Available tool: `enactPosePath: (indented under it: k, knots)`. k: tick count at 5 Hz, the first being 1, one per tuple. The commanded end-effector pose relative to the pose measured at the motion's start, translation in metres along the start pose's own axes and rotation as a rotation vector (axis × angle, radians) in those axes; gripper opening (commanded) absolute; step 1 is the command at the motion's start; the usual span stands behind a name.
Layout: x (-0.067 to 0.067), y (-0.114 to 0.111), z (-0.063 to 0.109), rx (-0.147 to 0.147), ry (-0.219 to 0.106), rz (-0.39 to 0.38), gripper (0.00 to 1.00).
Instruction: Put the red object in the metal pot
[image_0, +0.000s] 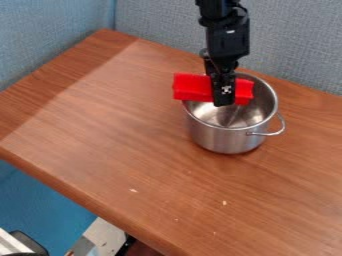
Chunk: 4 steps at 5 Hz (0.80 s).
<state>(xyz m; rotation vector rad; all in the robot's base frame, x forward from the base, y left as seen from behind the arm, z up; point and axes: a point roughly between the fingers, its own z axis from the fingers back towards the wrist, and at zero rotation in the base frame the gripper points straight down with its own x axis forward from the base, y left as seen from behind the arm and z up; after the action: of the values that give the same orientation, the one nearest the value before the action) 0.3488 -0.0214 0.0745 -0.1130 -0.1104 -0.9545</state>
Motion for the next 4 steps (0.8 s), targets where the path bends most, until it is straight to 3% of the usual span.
enactPosePath:
  k: [1, 2, 4]
  knots:
    - [0.0015, 0.0038, 0.0071, 0.027, -0.028, 0.019, 0.0]
    - [0.0033, 0.0037, 0.0056, 0.031, -0.031, 0.026, 1.0]
    - [0.0057, 0.0012, 0.0075, 0.049, -0.032, 0.031, 1.0]
